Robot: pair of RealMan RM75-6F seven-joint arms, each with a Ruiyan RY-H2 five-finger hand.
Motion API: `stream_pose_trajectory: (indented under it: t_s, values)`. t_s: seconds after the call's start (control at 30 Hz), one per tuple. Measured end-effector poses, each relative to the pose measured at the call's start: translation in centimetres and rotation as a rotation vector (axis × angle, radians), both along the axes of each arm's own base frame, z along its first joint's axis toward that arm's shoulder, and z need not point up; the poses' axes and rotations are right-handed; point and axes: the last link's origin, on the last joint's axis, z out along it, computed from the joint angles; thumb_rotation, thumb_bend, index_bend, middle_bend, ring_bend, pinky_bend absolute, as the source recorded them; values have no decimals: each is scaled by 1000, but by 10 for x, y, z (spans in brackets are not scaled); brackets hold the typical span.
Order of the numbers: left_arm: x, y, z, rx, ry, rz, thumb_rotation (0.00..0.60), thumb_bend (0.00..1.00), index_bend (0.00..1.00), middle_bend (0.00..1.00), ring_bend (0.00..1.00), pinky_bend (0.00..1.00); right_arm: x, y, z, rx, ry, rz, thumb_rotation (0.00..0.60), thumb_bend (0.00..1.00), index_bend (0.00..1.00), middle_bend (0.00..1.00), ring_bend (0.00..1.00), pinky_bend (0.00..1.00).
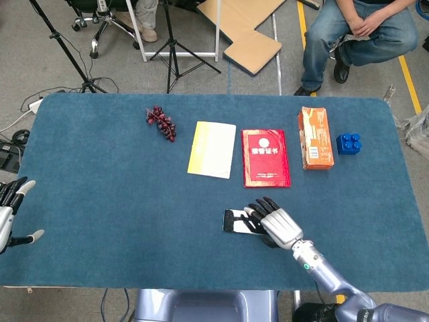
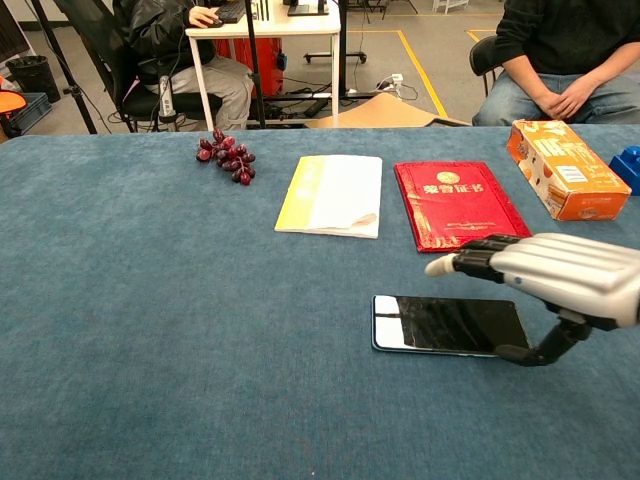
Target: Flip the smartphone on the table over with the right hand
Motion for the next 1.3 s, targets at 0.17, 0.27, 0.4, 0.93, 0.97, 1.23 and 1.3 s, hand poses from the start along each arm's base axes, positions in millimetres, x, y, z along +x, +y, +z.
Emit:
stream_pose_trajectory:
  t_s: [0.17, 0.27, 0.4, 0.93, 0.97, 1.23, 1.3]
  values:
    - [-1, 3, -1, -1, 3, 10, 600, 0, 0, 0, 0, 0, 6, -4, -18, 16, 40, 30, 600, 250, 139, 111, 0, 27]
    - [-2, 4, -2, -5, 6, 15, 600, 0, 0, 0, 0, 0, 6, -7, -26, 19, 58, 32, 600, 250, 139, 112, 0, 39]
    - [-2, 6, -4, -7, 10, 19, 600, 0, 0, 0, 0, 0, 6, -6, -33, 25, 65, 28, 600, 249, 139, 117, 0, 42]
    - [-1, 6, -6, -8, 16, 16, 600, 0, 0, 0, 0, 0, -5, -15, -38, 7, 108, 14, 600, 387, 162, 216, 132, 279]
    - [-1, 6, -6, -9, 16, 16, 600, 0, 0, 0, 0, 0, -6, -16, -39, 8, 112, 13, 600, 424, 166, 229, 149, 299]
    - [-1, 5, -5, -7, 13, 13, 600, 0, 0, 0, 0, 0, -4, -13, -35, 51, 53, -36, 600, 575, 207, 285, 207, 337]
    - [-1, 5, -5, -8, 13, 13, 600, 0, 0, 0, 0, 0, -2, -10, -32, 69, 25, -45, 600, 587, 216, 291, 212, 337]
